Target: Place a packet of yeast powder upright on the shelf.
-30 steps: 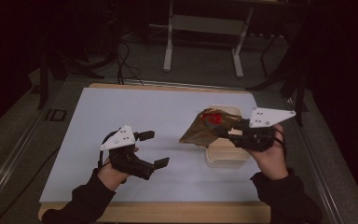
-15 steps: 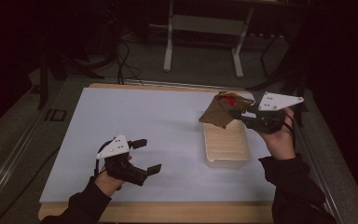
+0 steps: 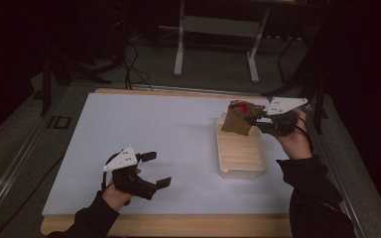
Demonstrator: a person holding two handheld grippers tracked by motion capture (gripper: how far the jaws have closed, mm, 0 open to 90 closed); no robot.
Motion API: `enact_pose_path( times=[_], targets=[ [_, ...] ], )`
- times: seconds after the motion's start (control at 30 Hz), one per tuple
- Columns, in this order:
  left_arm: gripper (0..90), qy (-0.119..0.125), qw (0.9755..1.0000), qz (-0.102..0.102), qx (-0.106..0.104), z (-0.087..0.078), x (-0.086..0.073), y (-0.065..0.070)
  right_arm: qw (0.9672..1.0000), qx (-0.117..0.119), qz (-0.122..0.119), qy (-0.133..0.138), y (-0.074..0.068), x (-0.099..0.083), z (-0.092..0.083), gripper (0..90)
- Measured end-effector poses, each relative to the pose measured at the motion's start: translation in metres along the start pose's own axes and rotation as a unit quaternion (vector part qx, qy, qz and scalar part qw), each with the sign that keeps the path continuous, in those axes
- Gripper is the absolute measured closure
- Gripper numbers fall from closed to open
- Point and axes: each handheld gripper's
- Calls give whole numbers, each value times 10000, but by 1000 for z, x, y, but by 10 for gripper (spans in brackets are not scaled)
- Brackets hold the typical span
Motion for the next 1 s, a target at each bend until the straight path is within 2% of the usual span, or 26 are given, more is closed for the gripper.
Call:
enact_pose_path(
  times=[0.07, 0.27, 0.43, 0.53, 0.67, 0.83, 0.9, 1.0],
  targets=[
    [3, -10, 10000, -17, 8, 0, -1, -1, 10000, 61, 18, 39, 2, -1, 2, 737],
    [3, -34, 10000, 22, 27, -1, -2, -1, 9995, 14, -167, -264, 3, -6, 16, 737],
    [3, 10, 10000, -25, 45, -2, -3, -3, 9994, 14, -192, -303, 4, -10, 23, 737],
    [3, -25, 10000, -41, 48, -1, -5, -5, 9996, 146, -36, -258, 5, -14, 31, 737],
    [3, -13, 10000, -70, 52, -1, -6, -5, 9995, 177, -5, -278, 5, -17, 36, 737],
    [3, -12, 9999, -87, 50, 0, -6, -6, 9992, 245, 158, -269, 7, -25, 42, 737],
    [3, -24, 9999, -87, 58, 0, -7, -6, 9988, 292, 321, -222, 9, -33, 46, 737],
    [3, -6, 9999, -91, 88, 0, -7, -6, 9985, 312, 432, -155, 9, -40, 49, 737]
  ],
)
Point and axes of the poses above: each handheld gripper's, and its own axes: z roughly forward along the jaws, x roughly out of its top, y roughly to its right, and after that the axes turned 4 degrees about y, right-handed
